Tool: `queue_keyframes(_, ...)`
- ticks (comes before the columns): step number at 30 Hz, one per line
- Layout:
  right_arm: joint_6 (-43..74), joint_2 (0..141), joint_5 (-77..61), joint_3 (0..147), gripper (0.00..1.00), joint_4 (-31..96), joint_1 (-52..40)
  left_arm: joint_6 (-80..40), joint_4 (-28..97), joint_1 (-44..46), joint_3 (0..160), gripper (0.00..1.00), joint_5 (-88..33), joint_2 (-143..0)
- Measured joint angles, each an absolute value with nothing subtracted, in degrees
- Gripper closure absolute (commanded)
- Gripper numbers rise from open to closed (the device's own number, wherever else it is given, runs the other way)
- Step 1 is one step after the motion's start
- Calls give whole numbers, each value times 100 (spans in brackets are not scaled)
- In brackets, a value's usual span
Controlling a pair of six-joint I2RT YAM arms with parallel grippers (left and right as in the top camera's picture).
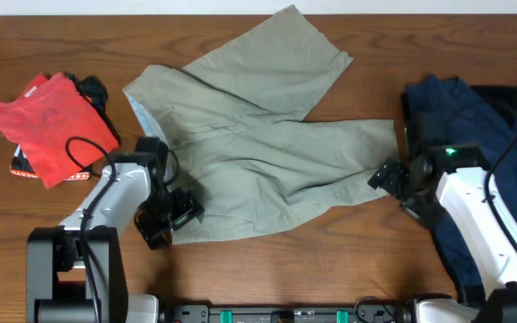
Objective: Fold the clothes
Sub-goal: 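Grasp the shorts' waistband with the left gripper and pull it left, then grasp the shorts' leg hem with the right gripper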
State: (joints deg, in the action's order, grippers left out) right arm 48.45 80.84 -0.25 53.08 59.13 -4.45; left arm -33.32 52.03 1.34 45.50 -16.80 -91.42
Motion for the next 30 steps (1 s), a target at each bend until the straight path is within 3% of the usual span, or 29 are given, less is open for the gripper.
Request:
queue_keyframes(5, 5192, 8084, -145, 4873, 1, 5535, -445, -3627, 5103, 134, 4335, 17, -1719, -9142)
queue_keyframes(14, 5341, 8082, -180, 4683, 1, 5347, -445, -4058, 4558, 134, 4289, 62, -1612, -9142)
queue_keyframes(17, 5345, 8084, -189, 4681, 1, 5264, -445, -4088, 4606, 134, 4289, 71, -1608, -9142)
queue_keyframes(21, 5356, 8084, -196, 4681, 1, 5190, -445, -3979, 4939, 134, 4289, 72, -1612, -9142)
queue_keyframes(25, 5360, 8084, -196, 4681, 1, 5002, -445, -3734, 5280, 134, 4287, 89, -1614, -9142)
queue_keyframes(30, 5363, 8082, -198, 4681, 1, 4969, -445, -3450, 5354, 134, 4287, 94, -1612, -9139)
